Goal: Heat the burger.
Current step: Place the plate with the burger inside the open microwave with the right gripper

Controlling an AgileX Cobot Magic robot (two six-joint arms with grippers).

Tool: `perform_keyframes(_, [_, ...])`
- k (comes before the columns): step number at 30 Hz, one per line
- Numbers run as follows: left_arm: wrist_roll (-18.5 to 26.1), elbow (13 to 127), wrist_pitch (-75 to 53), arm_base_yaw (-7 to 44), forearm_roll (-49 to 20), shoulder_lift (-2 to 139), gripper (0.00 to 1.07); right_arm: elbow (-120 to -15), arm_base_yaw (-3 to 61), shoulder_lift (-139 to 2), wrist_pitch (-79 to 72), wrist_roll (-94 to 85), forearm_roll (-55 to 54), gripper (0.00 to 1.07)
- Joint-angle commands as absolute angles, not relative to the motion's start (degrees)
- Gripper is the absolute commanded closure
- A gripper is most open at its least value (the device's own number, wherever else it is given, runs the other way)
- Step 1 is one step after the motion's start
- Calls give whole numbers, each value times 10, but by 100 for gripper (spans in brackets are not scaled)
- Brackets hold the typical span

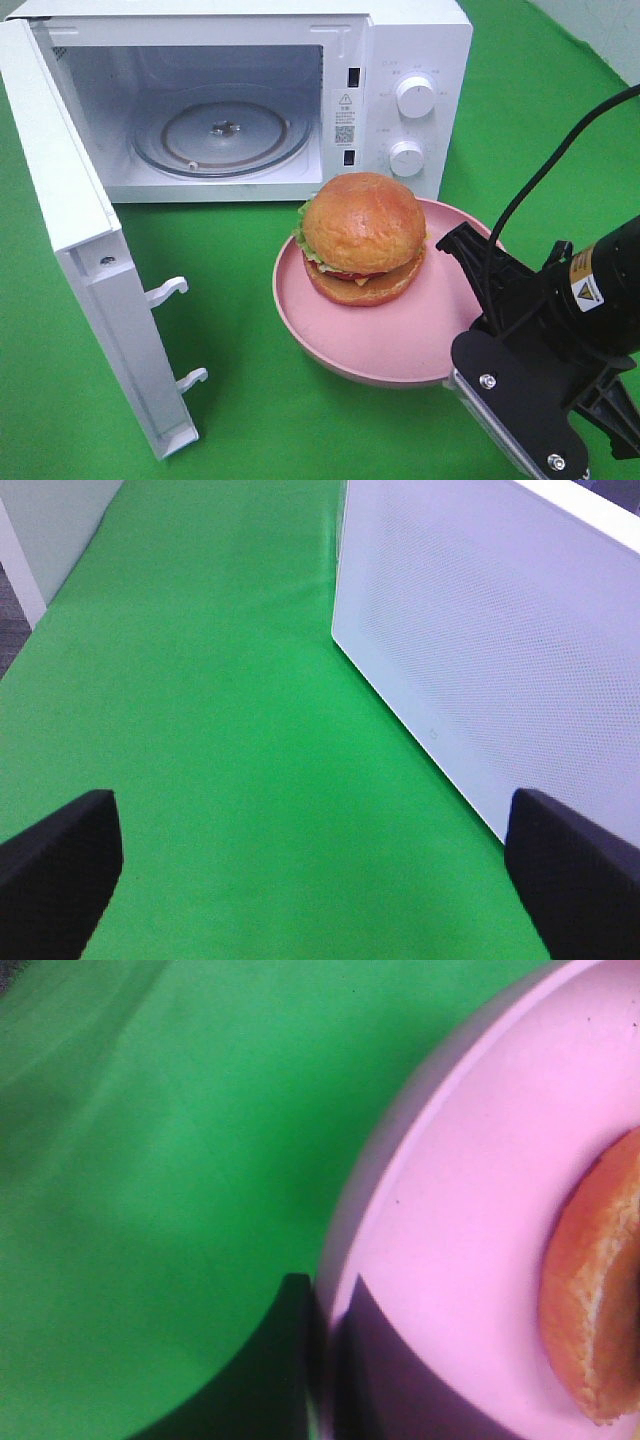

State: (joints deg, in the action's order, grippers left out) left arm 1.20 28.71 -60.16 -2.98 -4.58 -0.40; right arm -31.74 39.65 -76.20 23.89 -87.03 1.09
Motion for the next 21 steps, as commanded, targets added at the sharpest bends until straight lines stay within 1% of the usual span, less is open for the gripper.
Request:
perform_keyframes(1, [11, 286, -596, -28, -46, -15, 10, -324, 394, -762, 204, -870, 10, 107])
perform_keyframes(21, [11, 286, -596, -28, -46, -15, 10, -427, 396, -853, 180, -873, -33, 107])
